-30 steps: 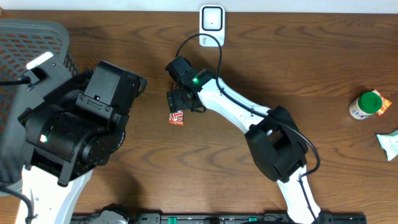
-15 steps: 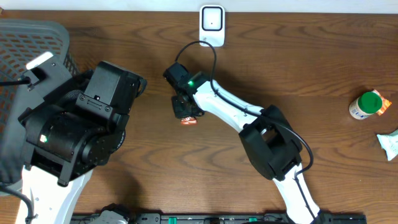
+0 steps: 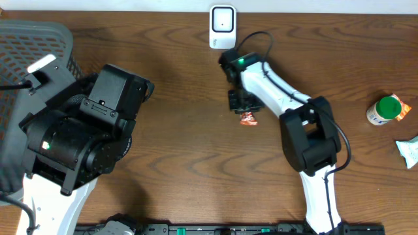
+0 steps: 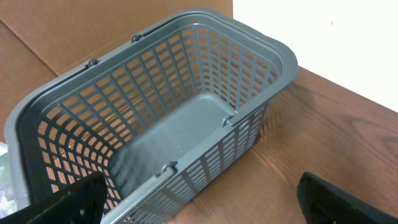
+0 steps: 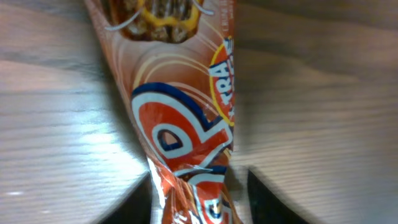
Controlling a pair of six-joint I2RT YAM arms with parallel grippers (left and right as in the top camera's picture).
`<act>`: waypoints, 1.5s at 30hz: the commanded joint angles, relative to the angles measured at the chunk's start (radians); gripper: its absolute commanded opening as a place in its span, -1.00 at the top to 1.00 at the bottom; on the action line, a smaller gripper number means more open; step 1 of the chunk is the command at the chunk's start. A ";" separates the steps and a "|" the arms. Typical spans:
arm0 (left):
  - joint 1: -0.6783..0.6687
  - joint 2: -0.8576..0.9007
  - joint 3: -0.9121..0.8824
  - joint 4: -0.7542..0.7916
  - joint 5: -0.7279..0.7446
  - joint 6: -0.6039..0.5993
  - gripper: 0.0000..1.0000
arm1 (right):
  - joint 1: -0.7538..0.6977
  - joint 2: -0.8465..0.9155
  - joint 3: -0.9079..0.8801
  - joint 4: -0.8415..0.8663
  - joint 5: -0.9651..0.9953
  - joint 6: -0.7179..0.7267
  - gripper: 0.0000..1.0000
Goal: Scan the item barcode
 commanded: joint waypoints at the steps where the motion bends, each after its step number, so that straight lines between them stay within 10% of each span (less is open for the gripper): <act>1: 0.006 0.002 0.008 -0.032 -0.002 -0.008 -0.96 | -0.036 -0.063 -0.007 -0.009 -0.065 -0.108 -0.21; 6: 0.006 0.002 0.008 -0.032 -0.003 -0.008 -0.96 | -0.077 -0.138 -0.007 -0.006 -0.149 -0.121 -0.36; 12: 0.006 0.002 0.008 -0.032 -0.003 -0.009 -0.95 | -0.106 -0.218 -0.007 0.037 -0.270 -0.121 0.97; 45: 0.006 0.002 0.008 -0.032 -0.003 -0.008 -0.96 | -0.080 -0.041 0.006 0.009 -0.214 -0.114 0.98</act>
